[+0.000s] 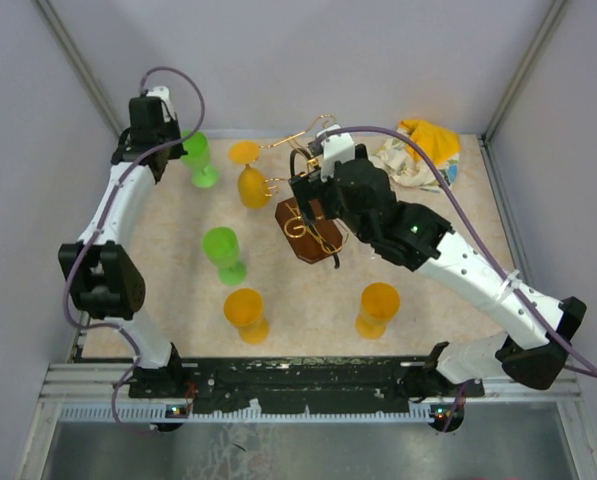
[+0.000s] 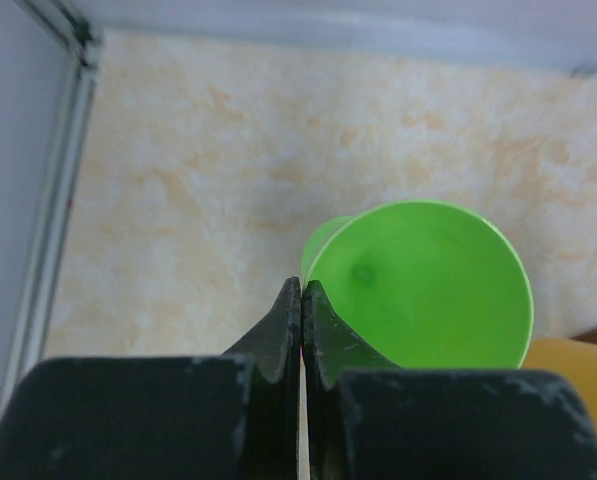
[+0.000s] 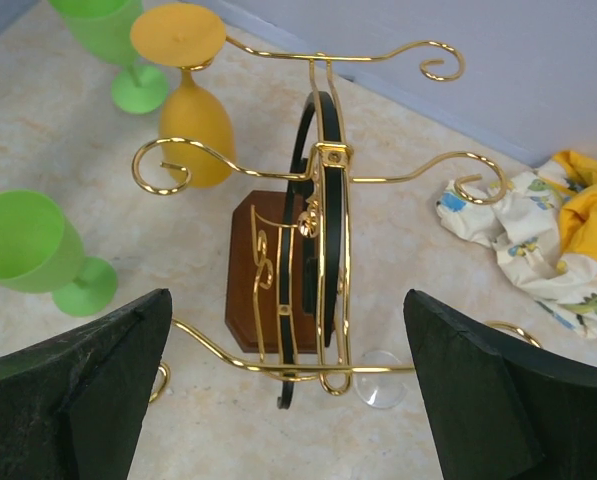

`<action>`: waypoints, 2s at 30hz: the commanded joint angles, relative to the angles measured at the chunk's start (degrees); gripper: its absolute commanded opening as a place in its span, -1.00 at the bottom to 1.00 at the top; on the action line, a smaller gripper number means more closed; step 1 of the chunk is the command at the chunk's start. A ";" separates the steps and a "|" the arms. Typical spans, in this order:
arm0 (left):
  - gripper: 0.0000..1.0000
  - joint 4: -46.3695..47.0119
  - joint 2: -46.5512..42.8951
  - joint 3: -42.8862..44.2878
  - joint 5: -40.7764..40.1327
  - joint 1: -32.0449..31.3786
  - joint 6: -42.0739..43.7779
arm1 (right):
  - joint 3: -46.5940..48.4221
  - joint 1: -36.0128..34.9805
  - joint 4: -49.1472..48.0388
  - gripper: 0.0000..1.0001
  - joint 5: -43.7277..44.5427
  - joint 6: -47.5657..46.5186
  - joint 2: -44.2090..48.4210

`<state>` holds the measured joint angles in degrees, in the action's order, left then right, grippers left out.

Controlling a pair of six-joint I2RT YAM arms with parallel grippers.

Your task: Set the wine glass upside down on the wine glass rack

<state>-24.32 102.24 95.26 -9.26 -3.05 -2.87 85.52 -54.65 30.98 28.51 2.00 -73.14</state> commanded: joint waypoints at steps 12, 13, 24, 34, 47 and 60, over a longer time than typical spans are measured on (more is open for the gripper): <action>-1.00 48.52 -27.66 -18.51 21.10 0.55 -2.04 | 5.52 6.30 -15.29 0.98 -27.75 13.25 -2.39; -1.00 53.16 -29.29 -22.05 22.94 0.35 -2.83 | 4.92 6.87 -17.30 0.99 -29.48 14.69 -2.03; -1.00 78.48 -42.33 -44.58 19.15 -9.39 1.63 | -0.49 13.71 -40.01 0.98 -43.92 39.51 -0.19; -1.00 91.00 -45.85 -51.08 11.75 -18.56 13.16 | -1.59 17.48 -51.47 0.84 -53.05 59.33 -6.85; -1.00 97.02 -47.84 -57.53 9.60 -21.69 12.74 | 2.10 17.71 -52.94 0.48 -50.19 63.72 -11.32; -1.00 98.14 -46.52 -57.64 8.94 -25.09 13.68 | 6.19 17.74 -51.30 0.25 -46.78 65.07 -17.69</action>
<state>70.48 55.33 37.34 0.75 -27.03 9.80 88.27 -37.32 -18.81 -20.10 66.48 -90.11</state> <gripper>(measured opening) 0.006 0.631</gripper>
